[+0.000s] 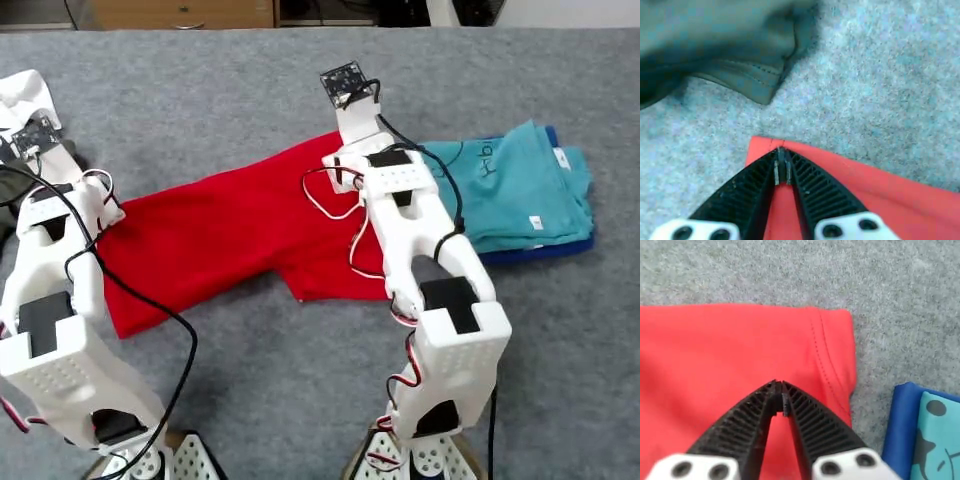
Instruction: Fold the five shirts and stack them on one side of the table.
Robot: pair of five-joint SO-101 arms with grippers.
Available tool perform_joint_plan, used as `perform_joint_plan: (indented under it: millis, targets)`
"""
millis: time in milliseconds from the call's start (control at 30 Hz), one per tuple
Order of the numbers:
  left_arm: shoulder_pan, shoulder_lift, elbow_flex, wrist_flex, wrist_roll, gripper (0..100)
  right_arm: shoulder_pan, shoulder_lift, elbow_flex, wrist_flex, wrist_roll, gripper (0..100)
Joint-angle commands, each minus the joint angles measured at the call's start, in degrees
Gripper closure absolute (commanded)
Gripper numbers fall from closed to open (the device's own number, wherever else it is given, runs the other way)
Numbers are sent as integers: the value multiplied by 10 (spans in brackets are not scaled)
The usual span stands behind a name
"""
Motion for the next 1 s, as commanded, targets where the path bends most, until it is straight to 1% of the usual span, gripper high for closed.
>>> perform_joint_plan:
  millis: [0,300,400,467,600,733,967]
  targets:
    - [-8,-4,-26,4,2,981,8,-6,-27,3,8,995]
    - [-11,-8,-26,1,8,981,14,-7,-27,5,8,995]
    - [-49,-25,-35,0,63,981,22,-8,-27,5,7,995]
    - [-62,-29,-41,-1,78,981,29,-8,-29,5,4,995]
    - [-55,-15,-45,-9,57,981,43,-7,-35,0,3,995]
    - [-46,-15,-41,-9,40,981,41,-6,-40,2,3,995]
    - [-44,-15,-40,-7,40,981,59,-7,-44,-11,3,995]
